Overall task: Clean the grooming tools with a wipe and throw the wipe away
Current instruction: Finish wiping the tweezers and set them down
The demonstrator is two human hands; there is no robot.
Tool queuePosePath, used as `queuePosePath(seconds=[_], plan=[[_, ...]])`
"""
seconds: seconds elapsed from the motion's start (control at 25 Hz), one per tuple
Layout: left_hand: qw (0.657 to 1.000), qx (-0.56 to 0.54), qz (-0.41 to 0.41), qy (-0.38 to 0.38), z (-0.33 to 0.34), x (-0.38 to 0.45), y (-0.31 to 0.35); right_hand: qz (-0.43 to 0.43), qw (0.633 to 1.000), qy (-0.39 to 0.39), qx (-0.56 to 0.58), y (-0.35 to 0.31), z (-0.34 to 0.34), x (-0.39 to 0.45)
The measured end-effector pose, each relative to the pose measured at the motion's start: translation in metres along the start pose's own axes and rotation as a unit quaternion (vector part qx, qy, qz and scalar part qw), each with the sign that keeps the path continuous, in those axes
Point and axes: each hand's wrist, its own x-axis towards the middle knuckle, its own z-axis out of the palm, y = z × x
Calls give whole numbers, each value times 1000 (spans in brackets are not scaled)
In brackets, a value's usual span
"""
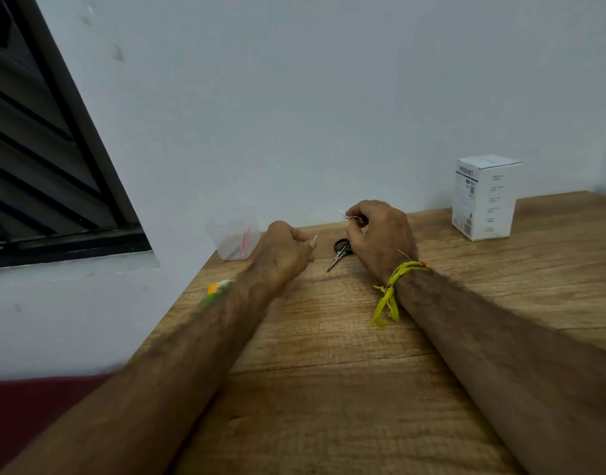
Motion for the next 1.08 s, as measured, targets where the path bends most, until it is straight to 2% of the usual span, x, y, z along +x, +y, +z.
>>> queuePosePath(seconds=[0.08, 0.16, 0.28, 0.44, 0.76, 0.92, 1.0, 1.08], plan=[[989, -145, -25, -3, -3, -20, -8, 8, 1000, -11, 15, -4, -1, -1], [980, -199, -20, 8, 1, -35, -18, 10, 999, -17, 40, -8, -1, -4], [970, -241, -11, 23, 7, -40, -24, 63, 992, -17, 106, -8, -2, -6], [965, -263, -5, -12, 9, -34, -26, 169, 966, -42, 192, -6, -4, -5], [957, -285, 4, -41, 8, -28, -30, 215, 949, -40, 227, -11, -4, -5], [942, -325, -9, -78, 5, -35, -25, 153, 978, -6, 140, -17, -13, -19], [936, -337, 0, -103, 4, -37, -24, 62, 995, 48, 69, -24, -20, -25], [933, -338, 13, -122, 4, -40, -21, -59, 996, 62, 4, -30, -24, -26]])
